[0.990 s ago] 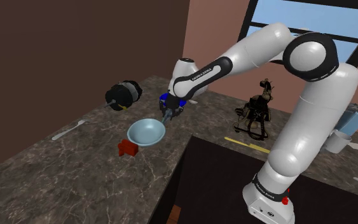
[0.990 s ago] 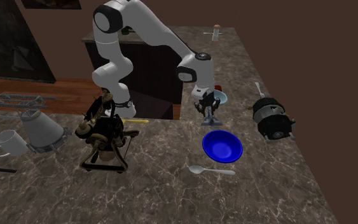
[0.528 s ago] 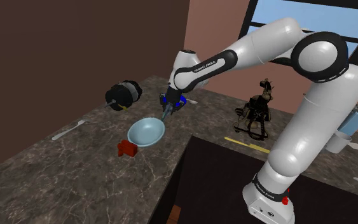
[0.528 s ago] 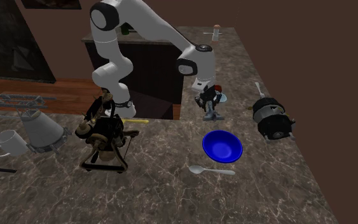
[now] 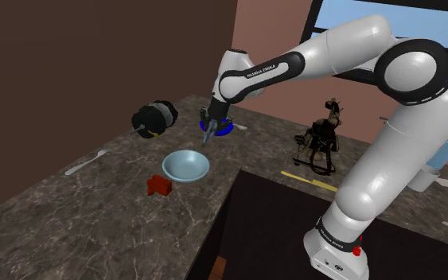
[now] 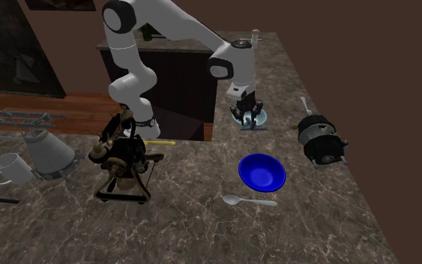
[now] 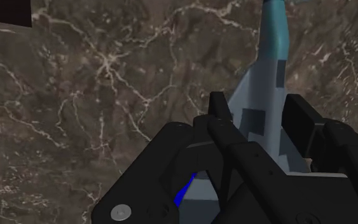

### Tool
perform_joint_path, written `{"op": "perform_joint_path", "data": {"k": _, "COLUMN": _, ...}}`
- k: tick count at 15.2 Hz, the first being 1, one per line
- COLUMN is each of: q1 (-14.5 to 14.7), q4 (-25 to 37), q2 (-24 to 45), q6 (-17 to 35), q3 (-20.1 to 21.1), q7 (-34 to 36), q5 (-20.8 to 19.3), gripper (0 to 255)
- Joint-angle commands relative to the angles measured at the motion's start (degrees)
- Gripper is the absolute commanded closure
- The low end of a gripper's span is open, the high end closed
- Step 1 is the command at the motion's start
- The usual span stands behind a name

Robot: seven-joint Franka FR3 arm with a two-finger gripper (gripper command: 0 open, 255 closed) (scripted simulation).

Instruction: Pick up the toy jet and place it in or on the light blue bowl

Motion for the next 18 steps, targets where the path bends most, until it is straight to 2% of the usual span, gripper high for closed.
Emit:
{"op": "perform_joint_path", "data": {"k": 1, "q1": 0.7, "q4": 0.1, "q2": -0.6, "q6": -0.7, "q3": 0.7, "q7": 1.6, "q5": -0.2, "gripper": 255}}
{"op": "perform_joint_path", "data": {"k": 13, "q1": 8.7, "q4": 1.1, "q2": 0.7, "q6": 0.1, "q3": 9.4, "q7": 21.2, "q5": -5.0, "gripper": 255}}
{"op": "perform_joint_path", "data": {"k": 18, "q1": 9.0, "q4": -0.3, "q2": 2.5, "q6": 3.1, "q3": 9.6, "q7": 22.5, "q5": -6.2, "gripper": 255}}
